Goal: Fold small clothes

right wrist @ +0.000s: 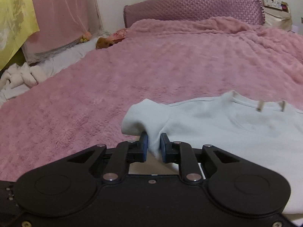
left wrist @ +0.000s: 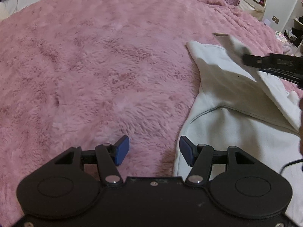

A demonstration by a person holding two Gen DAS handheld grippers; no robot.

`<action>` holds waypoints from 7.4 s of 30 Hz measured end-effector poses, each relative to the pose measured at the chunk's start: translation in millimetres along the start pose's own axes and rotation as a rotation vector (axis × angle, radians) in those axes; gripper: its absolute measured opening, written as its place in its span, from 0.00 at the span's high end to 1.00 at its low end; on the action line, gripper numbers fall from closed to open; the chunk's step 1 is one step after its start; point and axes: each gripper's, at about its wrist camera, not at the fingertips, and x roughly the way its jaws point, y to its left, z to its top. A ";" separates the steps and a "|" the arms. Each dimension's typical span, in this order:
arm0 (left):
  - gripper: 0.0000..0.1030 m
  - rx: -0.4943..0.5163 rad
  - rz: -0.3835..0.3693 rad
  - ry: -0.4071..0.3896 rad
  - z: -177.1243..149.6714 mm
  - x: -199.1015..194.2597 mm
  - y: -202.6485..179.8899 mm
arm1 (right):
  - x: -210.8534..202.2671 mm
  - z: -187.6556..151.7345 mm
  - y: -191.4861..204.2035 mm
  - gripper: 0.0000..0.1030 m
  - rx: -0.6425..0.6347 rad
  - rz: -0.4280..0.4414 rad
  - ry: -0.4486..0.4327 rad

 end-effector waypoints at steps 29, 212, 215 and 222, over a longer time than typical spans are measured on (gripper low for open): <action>0.41 0.079 0.099 0.036 1.1 19.6 -31.0 | -166.9 -120.4 -185.4 0.54 0.330 -0.322 0.241; 0.96 0.098 0.083 -0.105 -22.6 0.9 -68.0 | -227.6 -169.0 -219.6 0.50 0.370 -0.533 0.013; 0.96 0.150 0.124 -0.060 -30.1 10.8 -77.2 | -228.6 -171.9 -225.9 0.48 0.366 -0.525 0.028; 0.96 0.100 0.087 -0.073 -28.7 9.0 -70.7 | -216.9 -172.3 -228.4 0.89 0.320 -0.433 0.052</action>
